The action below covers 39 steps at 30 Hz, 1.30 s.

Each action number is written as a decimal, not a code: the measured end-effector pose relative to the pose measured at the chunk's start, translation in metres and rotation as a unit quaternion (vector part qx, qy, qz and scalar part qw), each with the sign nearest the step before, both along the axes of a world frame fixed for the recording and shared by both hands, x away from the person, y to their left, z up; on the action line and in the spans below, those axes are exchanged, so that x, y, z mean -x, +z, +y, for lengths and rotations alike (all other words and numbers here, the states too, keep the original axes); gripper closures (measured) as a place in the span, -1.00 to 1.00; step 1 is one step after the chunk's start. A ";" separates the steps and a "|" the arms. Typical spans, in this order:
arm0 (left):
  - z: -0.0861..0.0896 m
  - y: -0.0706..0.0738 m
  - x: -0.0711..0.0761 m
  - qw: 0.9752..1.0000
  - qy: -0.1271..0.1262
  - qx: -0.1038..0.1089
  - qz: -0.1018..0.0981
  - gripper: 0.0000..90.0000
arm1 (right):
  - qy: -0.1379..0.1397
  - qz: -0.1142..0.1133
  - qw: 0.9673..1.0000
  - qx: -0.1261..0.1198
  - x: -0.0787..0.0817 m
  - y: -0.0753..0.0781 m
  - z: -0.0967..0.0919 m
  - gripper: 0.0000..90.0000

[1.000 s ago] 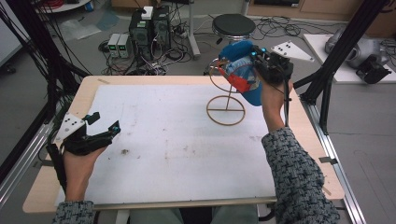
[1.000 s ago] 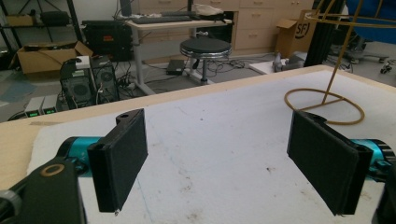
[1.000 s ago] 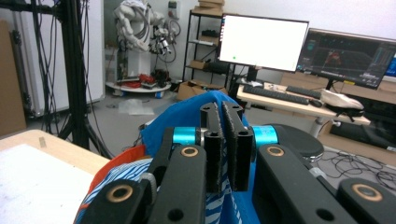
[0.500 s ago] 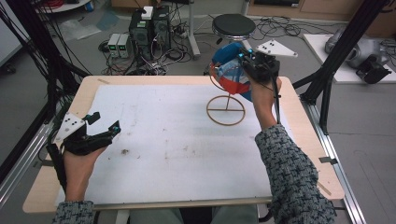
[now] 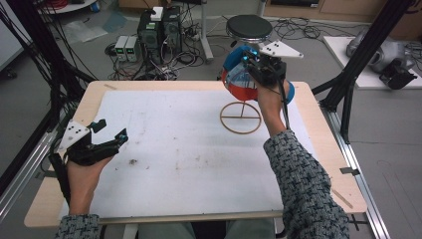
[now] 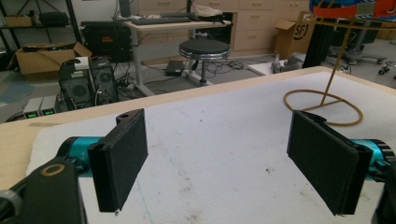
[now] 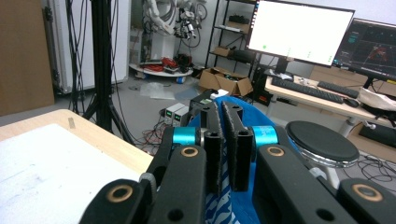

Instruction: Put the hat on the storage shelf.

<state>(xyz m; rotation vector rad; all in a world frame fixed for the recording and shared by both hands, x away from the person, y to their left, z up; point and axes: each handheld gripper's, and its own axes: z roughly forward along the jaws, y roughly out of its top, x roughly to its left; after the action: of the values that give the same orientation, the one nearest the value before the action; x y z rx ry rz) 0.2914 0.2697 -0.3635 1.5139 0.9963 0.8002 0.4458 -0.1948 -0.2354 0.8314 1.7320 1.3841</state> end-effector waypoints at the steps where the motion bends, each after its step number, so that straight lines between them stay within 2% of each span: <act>1: 0.000 0.000 0.000 1.000 0.000 0.000 0.000 -0.55 | 0.001 0.000 1.000 -0.001 0.000 0.000 0.001 0.94; 9: -0.002 0.000 -0.001 1.000 -0.003 -0.001 0.001 -0.55 | 0.005 0.005 1.000 0.009 -0.004 -0.003 0.005 0.94; 16: -0.004 -0.001 -0.001 1.000 -0.006 -0.002 0.002 -0.55 | -0.003 0.015 1.000 0.017 -0.010 -0.007 0.005 0.94; 20: -0.004 -0.001 -0.002 1.000 -0.007 -0.002 0.002 -0.55 | 0.005 0.015 1.000 0.000 -0.012 -0.005 0.005 0.94; 27: -0.004 -0.001 -0.001 1.000 -0.008 -0.002 0.002 -0.55 | 0.018 0.000 1.000 -0.007 -0.012 0.005 0.013 0.94; 29: -0.004 -0.001 -0.001 1.000 -0.009 -0.001 0.002 -0.55 | 0.017 -0.001 1.000 -0.003 -0.012 0.005 0.014 0.94; 35: -0.005 -0.001 -0.001 1.000 -0.011 -0.003 0.001 -0.55 | 0.009 0.021 1.000 0.018 -0.016 -0.001 0.013 0.94; 39: -0.007 -0.001 -0.002 1.000 -0.013 -0.003 0.002 -0.55 | 0.008 0.032 0.999 0.041 -0.017 -0.003 0.015 0.94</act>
<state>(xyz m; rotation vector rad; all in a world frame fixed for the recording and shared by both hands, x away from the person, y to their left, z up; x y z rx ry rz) 0.2932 0.2632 -0.3647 1.5311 0.9767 0.7823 0.4629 -0.1794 -0.2386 0.8269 1.8348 1.2995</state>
